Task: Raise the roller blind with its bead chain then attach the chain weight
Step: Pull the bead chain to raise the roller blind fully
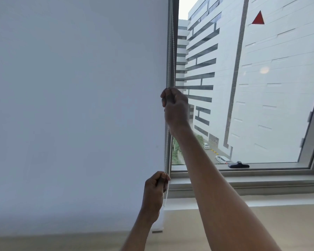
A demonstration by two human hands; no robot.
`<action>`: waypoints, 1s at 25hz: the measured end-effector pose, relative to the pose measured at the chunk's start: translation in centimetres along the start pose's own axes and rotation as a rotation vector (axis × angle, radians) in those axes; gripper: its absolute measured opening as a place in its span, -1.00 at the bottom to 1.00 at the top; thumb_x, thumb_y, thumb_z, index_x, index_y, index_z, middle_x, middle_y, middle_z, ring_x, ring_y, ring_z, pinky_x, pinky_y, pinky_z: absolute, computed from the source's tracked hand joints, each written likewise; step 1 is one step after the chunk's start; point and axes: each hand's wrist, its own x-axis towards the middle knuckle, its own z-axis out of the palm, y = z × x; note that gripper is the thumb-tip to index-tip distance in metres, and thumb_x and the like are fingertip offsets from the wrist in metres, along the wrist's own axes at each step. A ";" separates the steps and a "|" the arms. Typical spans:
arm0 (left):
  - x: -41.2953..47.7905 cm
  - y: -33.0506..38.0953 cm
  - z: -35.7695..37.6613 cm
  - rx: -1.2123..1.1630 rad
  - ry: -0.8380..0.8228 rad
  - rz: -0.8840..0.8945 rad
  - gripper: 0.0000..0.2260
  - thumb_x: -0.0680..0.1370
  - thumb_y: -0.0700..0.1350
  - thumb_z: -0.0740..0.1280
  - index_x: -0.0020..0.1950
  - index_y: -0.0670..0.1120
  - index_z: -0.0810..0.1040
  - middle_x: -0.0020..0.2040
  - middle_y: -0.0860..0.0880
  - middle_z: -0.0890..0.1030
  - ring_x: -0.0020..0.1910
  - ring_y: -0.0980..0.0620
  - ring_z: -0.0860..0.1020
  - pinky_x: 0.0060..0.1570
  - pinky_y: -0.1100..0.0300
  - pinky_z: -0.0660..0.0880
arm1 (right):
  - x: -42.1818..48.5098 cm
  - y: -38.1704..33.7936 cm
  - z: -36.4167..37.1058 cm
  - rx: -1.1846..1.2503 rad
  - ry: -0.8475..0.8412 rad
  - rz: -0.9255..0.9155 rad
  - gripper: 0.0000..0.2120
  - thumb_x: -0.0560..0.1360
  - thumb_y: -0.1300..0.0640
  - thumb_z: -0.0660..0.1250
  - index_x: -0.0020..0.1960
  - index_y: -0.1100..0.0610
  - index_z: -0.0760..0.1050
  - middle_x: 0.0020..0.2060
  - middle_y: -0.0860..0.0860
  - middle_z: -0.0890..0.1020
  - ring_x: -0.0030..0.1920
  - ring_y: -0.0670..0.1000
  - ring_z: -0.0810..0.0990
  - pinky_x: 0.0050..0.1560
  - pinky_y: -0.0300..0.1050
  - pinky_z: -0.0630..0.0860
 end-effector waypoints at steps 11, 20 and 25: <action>5.6 7.5 0.2 0.363 0.286 0.093 -0.61 0.80 -0.01 0.11 0.54 -0.07 0.54 0.47 -0.01 0.62 0.46 0.00 0.58 0.58 0.02 0.38 | -5.9 7.5 -2.4 -0.108 0.022 0.052 -0.70 0.69 0.30 0.22 -0.21 0.16 0.51 -0.32 -0.02 0.51 -0.27 -0.04 0.43 -0.20 -0.05 0.38; 12.7 21.7 4.6 -0.145 -0.034 0.254 -0.69 0.81 -0.12 0.10 0.22 -0.18 0.63 0.15 -0.20 0.73 0.13 -0.17 0.70 0.25 -0.04 0.61 | -10.7 12.7 -2.4 -0.092 -0.028 0.189 -0.61 0.66 0.38 0.21 -0.28 0.06 0.41 -0.33 -0.02 0.46 -0.23 0.03 0.39 -0.14 0.02 0.36; 14.6 23.0 4.8 -0.227 -0.050 0.303 -0.74 0.79 -0.21 0.17 0.12 -0.19 0.65 -0.23 -0.07 0.54 -0.31 0.07 0.40 -0.22 0.21 0.39 | -13.1 14.0 -3.2 -0.023 -0.059 0.268 -0.60 0.66 0.44 0.18 -0.27 0.10 0.40 -0.32 0.01 0.41 -0.23 -0.08 0.36 -0.12 -0.15 0.38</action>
